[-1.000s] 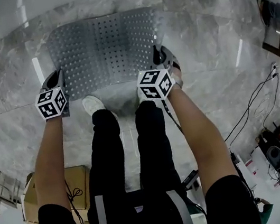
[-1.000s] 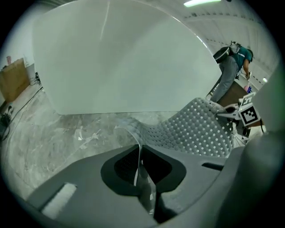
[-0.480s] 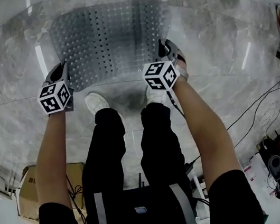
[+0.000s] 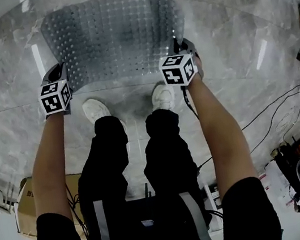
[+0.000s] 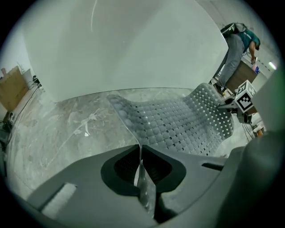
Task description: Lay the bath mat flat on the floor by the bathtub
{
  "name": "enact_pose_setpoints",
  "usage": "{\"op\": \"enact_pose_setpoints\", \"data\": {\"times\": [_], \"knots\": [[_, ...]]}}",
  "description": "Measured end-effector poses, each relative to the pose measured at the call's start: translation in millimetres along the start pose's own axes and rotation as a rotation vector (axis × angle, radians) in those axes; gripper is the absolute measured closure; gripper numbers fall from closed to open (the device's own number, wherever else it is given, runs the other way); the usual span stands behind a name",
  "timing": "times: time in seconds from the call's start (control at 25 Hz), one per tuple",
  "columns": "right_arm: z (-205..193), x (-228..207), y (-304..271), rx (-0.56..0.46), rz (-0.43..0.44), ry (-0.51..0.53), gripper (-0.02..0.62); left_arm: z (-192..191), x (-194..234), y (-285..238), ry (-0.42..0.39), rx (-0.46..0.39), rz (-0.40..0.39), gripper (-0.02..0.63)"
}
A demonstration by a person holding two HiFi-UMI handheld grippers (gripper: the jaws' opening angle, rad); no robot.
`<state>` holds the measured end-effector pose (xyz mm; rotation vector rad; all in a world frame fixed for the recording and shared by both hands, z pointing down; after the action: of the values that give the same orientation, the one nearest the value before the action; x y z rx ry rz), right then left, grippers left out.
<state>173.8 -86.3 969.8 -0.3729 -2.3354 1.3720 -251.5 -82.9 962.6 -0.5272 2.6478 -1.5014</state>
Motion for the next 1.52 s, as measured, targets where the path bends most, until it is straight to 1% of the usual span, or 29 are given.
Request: {"op": "enact_pose_setpoints", "data": {"times": [0.12, 0.24, 0.4, 0.52, 0.64, 0.76, 0.8, 0.84, 0.92, 0.96, 1.0, 1.04, 1.08, 1.12, 1.16, 1.24, 1.32, 1.4, 1.44, 1.52], "knots": [[-13.1, -12.9, -12.0, 0.024, -0.028, -0.013, 0.575, -9.4, 3.3, -9.7, -0.063, 0.044, 0.018, 0.584], [-23.9, -25.6, -25.8, 0.062, -0.078, 0.011, 0.575, -19.2, 11.2, -19.4, -0.119, 0.096, 0.053, 0.584], [-37.6, -45.3, -40.9, 0.115, -0.161, 0.072, 0.575, -29.5, 26.8, -32.7, -0.104, 0.135, 0.102, 0.584], [-51.2, -59.4, -54.6, 0.153, -0.191, 0.101, 0.575, -39.5, 43.2, -40.2, -0.085, 0.164, 0.136, 0.584], [-67.8, -74.4, -72.6, 0.193, -0.192, 0.117, 0.566, -49.6, 58.4, -49.6, -0.086, 0.191, 0.152, 0.578], [-82.2, -84.0, -89.5, 0.221, -0.160, 0.110, 0.552, -58.5, 65.8, -60.8, -0.093, 0.215, 0.155, 0.564], [-84.5, -86.7, -92.6, 0.222, -0.155, 0.087, 0.547, -60.7, 68.7, -63.7, -0.088, 0.214, 0.164, 0.558], [-85.6, -89.3, -94.2, 0.217, -0.158, 0.052, 0.526, -61.5, 71.8, -65.6, -0.078, 0.211, 0.177, 0.550], [-87.7, -95.7, -94.1, 0.188, -0.194, -0.040, 0.495, -61.3, 77.6, -66.3, -0.054, 0.200, 0.209, 0.515], [-89.5, -100.1, -92.3, 0.169, -0.223, -0.089, 0.461, -62.0, 79.9, -65.5, -0.045, 0.198, 0.224, 0.501], [-91.1, -105.1, -89.7, 0.153, -0.252, -0.141, 0.414, -64.0, 81.7, -63.8, -0.038, 0.203, 0.238, 0.476], [-92.3, -110.0, -86.9, 0.144, -0.274, -0.196, 0.354, -66.6, 83.4, -61.1, -0.033, 0.216, 0.250, 0.442], [-92.9, -114.0, -84.1, 0.145, -0.285, -0.250, 0.310, -69.0, 84.7, -57.0, -0.030, 0.232, 0.261, 0.391], [-92.9, -116.6, -80.6, 0.154, -0.289, -0.297, 0.285, -70.2, 85.4, -51.6, -0.029, 0.245, 0.270, 0.365], [-92.7, -117.6, -75.7, 0.166, -0.289, -0.332, 0.284, -69.7, 85.1, -45.1, -0.030, 0.250, 0.273, 0.357], [-90.2, -116.9, -60.6, 0.176, -0.283, -0.360, 0.284, -64.5, 78.1, -29.5, -0.031, 0.247, 0.258, 0.353], [-82.7, -114.5, -38.2, 0.153, -0.270, -0.353, 0.285, -54.4, 59.6, -11.7, -0.037, 0.229, 0.210, 0.353], [-67.6, -107.8, -9.0, 0.118, -0.237, -0.339, 0.287, -36.5, 34.3, 9.0, -0.052, 0.188, 0.149, 0.353], [-57.0, -102.4, 8.3, 0.100, -0.220, -0.329, 0.311, -25.1, 21.1, 20.1, -0.051, 0.160, 0.119, 0.354], [-33.3, -86.0, 46.7, 0.061, -0.181, -0.284, 0.578, -1.5, -6.2, 44.1, -0.022, 0.106, 0.057, 0.364]]}}
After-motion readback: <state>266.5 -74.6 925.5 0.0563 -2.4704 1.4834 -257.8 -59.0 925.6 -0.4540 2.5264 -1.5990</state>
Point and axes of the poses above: the fingertips, and each gripper's own axes: y backward along the fingers, x to its left, z out of its top, the point moved 4 cm from there along y, backward along the fingers, and after that the axes turned 11 degrees about -x, right-handed, at the moved point
